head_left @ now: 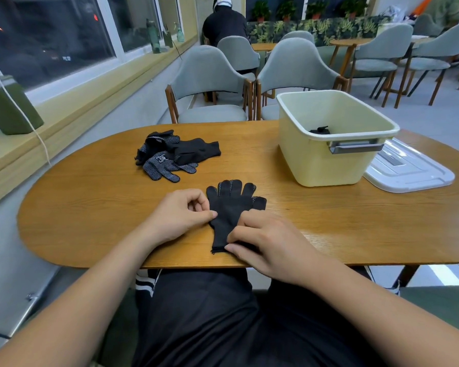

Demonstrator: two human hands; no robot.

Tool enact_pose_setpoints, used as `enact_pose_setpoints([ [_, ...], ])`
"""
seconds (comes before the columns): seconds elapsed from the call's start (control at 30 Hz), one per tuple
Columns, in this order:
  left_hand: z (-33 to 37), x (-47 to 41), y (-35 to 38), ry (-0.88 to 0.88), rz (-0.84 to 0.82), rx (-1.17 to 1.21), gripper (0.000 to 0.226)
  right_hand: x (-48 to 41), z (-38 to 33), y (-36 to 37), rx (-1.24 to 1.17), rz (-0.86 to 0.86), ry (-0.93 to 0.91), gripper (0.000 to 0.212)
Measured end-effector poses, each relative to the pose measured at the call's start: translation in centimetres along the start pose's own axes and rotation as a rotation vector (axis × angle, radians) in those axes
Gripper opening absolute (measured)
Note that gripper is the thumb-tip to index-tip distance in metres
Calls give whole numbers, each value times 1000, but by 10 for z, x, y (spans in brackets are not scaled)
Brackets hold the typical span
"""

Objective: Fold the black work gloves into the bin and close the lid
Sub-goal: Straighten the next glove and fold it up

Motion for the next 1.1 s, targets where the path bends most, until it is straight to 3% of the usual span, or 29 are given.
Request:
enact_pose_setpoints([
  [0.27, -2, -24, -22, -102, 142, -157, 14, 1, -3, -1, 23, -40, -15, 20],
  [0.47, -1, -39, -28, -180, 161, -200, 18, 2, -4, -3, 25, -49, -4, 19],
  [0.7, 10, -53, -29, -131, 184, -237, 7, 2, -3, 0, 11, -49, -7, 21],
  [1.1, 24, -94, -25, -79, 8, -309, 10, 3, -3, -2, 8, -44, -9, 20],
])
Point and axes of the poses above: each hand's wrist, its own x-axis away from the middle knuckle, its own y-axis out of the palm, z = x × y, the point moved 5 cm from there along -x, towards the middle knuckle, and after that the axes turned 13 degrees about -z, right-handed, at the moved point
